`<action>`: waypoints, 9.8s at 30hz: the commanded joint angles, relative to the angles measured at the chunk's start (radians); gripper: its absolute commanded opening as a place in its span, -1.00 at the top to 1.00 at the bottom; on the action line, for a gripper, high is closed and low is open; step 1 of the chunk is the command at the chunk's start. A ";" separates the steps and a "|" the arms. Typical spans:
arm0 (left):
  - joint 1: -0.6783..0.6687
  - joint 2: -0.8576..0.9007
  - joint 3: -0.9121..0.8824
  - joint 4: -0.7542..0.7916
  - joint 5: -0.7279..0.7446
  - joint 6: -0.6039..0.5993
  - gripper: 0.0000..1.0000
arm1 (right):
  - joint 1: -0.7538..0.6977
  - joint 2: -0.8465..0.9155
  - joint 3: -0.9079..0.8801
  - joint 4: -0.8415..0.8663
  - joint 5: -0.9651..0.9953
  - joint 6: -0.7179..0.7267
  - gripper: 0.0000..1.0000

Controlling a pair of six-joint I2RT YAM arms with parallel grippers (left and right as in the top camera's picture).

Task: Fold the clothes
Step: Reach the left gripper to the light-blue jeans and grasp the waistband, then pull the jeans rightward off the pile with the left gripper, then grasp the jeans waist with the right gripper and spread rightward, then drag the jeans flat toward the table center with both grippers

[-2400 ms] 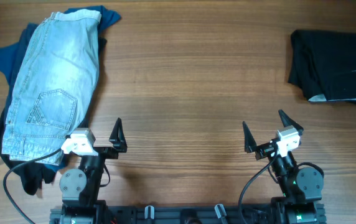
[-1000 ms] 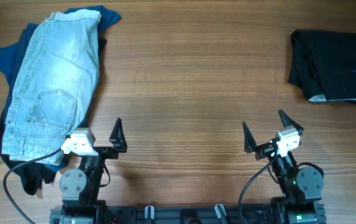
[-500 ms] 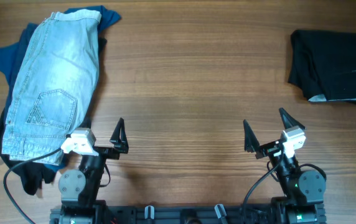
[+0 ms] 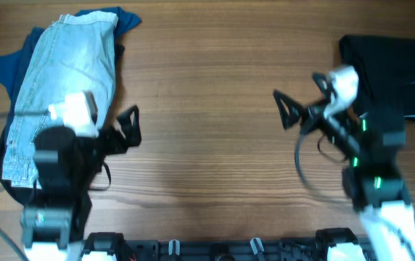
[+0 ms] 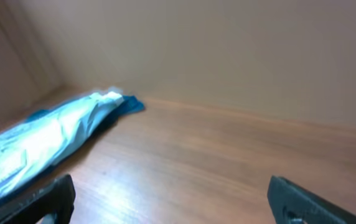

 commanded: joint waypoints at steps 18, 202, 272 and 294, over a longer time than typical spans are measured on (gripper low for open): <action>0.240 0.418 0.241 -0.251 -0.010 -0.002 -0.98 | 0.029 0.564 0.403 -0.256 -0.277 0.025 -0.99; -0.173 0.834 0.357 -0.061 -0.185 0.052 -0.99 | 0.137 0.845 0.269 -0.521 0.301 0.417 0.56; -0.201 1.519 0.731 0.423 0.247 0.082 -0.63 | -0.063 0.332 0.293 -0.728 0.205 0.235 -0.90; -0.180 1.046 0.744 0.057 -0.471 0.083 0.92 | -0.060 0.338 0.282 -0.661 0.196 0.218 -0.90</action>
